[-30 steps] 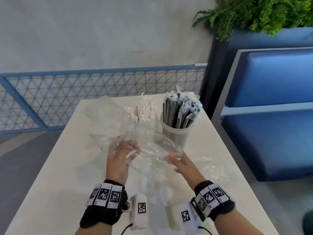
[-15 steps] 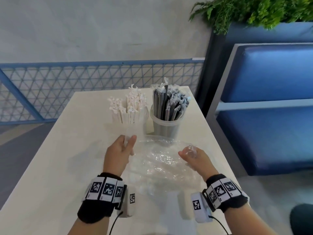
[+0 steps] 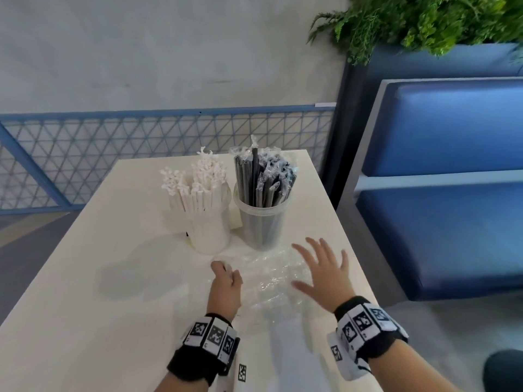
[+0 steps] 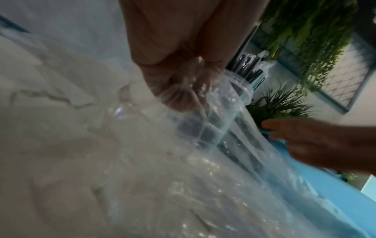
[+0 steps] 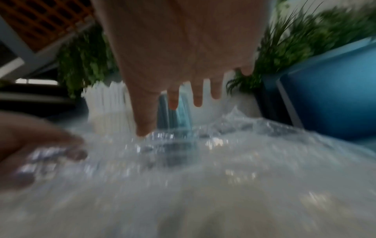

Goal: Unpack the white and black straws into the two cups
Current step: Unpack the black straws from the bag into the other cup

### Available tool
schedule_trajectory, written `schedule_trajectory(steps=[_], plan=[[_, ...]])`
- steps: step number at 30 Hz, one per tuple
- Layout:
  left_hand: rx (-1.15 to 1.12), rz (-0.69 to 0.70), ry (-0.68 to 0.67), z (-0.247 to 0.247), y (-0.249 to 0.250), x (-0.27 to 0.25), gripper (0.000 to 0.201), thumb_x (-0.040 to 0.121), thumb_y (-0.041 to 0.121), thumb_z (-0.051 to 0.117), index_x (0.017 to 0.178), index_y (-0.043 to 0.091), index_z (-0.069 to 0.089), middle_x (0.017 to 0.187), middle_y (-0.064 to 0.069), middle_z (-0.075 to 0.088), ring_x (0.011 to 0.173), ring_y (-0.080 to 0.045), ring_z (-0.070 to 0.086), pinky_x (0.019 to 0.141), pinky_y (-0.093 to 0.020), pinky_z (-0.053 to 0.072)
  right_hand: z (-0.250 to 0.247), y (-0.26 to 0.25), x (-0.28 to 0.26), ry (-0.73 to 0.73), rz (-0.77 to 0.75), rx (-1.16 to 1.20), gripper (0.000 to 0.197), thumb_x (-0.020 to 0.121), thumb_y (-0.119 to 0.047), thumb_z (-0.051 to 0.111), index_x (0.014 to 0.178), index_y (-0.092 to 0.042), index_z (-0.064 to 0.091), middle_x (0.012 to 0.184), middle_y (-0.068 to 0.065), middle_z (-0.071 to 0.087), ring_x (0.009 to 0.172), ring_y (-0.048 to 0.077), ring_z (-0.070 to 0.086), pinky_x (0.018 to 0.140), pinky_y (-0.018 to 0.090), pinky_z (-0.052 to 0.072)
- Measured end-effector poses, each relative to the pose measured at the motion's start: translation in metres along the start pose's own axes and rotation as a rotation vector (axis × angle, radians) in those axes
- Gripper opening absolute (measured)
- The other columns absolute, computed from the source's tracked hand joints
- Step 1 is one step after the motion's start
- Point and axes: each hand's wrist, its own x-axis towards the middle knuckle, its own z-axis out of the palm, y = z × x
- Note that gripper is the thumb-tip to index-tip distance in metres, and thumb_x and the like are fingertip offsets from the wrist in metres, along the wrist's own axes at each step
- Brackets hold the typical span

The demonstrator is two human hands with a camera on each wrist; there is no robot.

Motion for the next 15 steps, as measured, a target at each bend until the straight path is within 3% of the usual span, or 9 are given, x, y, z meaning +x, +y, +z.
schedule_trajectory(steps=[2,3,6,10,13,15], plan=[[0.029,-0.006,0.008,0.002,-0.006,0.007,0.021,0.096,0.018,0.039,0.091,0.011,0.020,0.071,-0.003,0.040,0.055,-0.020,0.039,0.058,-0.033,0.037,0.023,0.003,0.002,-0.239,-0.001,-0.111,0.083,0.073,-0.076,0.016,0.138,-0.042,-0.022,0.153,0.001,-0.025,0.142,0.030,-0.021,0.112,0.058,-0.003],[0.030,-0.015,0.024,0.002,-0.009,0.010,0.023,0.097,0.025,0.039,0.092,0.012,0.021,0.069,-0.003,0.040,0.059,-0.020,0.039,0.062,-0.034,0.036,0.032,0.005,0.002,-0.342,0.015,-0.139,0.085,0.075,-0.076,0.017,0.139,-0.040,-0.025,0.151,0.002,-0.031,0.139,0.030,-0.027,0.112,0.059,-0.001],[0.093,-0.042,0.107,-0.002,-0.019,0.017,0.024,0.098,0.031,0.031,0.092,0.009,0.030,0.061,-0.005,0.043,0.064,-0.026,0.045,0.066,-0.036,0.037,0.046,0.009,-0.002,-0.541,0.057,-0.086,0.081,0.087,-0.066,0.031,0.143,-0.037,-0.019,0.151,-0.002,-0.034,0.140,0.029,-0.029,0.111,0.062,0.007],[0.222,-0.100,0.301,-0.012,-0.031,0.025,0.019,0.098,0.021,0.033,0.087,0.005,0.034,0.061,-0.013,0.045,0.066,-0.033,0.050,0.065,-0.041,0.041,0.052,0.012,-0.009,-0.583,0.050,-0.092,0.078,0.089,-0.065,0.024,0.143,-0.033,-0.021,0.147,-0.006,-0.038,0.139,0.025,-0.030,0.109,0.067,0.005],[0.379,-0.077,0.500,-0.018,-0.019,0.025,0.007,0.089,0.008,0.050,0.094,0.005,0.046,0.089,-0.021,0.056,0.085,-0.039,0.056,0.074,-0.048,0.044,0.054,0.010,-0.012,-0.602,0.063,-0.096,0.078,0.089,-0.065,0.022,0.143,-0.031,-0.024,0.138,-0.007,-0.044,0.139,0.025,-0.030,0.108,0.069,0.004],[0.532,0.127,0.551,-0.012,0.004,0.021,0.025,0.081,0.007,0.062,0.104,0.007,0.054,0.108,-0.018,0.058,0.099,-0.038,0.054,0.081,-0.048,0.042,0.055,0.007,-0.013,-0.604,0.075,-0.096,0.078,0.089,-0.065,0.020,0.143,-0.030,-0.024,0.138,-0.007,-0.044,0.139,0.026,-0.031,0.108,0.069,0.004]])
